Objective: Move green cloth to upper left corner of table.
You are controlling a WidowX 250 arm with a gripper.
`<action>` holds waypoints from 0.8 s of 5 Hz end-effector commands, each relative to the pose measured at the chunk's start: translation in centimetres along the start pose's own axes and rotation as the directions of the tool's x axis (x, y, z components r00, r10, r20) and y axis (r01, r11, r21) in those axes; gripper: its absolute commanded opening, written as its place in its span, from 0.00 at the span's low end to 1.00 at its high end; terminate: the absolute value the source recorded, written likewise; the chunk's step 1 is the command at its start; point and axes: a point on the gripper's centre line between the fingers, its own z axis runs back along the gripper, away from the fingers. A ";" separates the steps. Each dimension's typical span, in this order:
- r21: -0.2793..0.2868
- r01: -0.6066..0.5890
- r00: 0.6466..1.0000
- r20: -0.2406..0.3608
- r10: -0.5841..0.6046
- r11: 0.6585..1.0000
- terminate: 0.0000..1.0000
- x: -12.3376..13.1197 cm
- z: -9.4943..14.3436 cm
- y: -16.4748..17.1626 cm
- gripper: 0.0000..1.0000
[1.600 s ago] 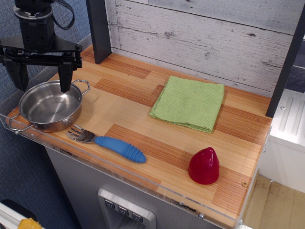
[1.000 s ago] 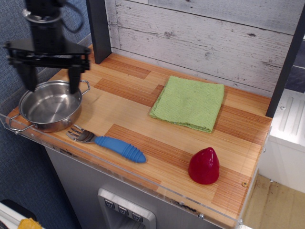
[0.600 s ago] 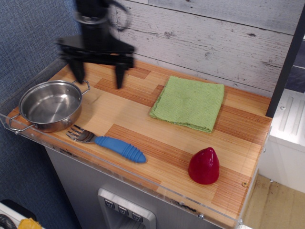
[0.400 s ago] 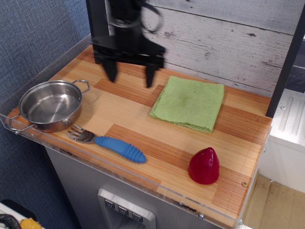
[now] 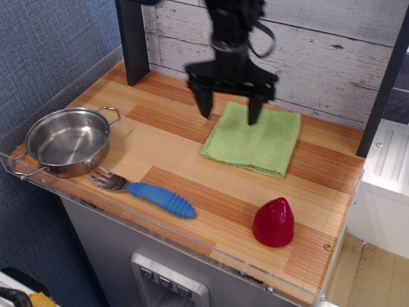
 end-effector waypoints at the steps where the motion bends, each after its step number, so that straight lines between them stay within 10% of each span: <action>1: -0.059 0.013 0.999 0.044 -0.011 0.998 0.00 1.7 -0.5 -1.9 1.00; 4: -0.034 0.078 0.997 -0.009 -0.079 0.996 0.00 1.3 -2.1 -0.3 1.00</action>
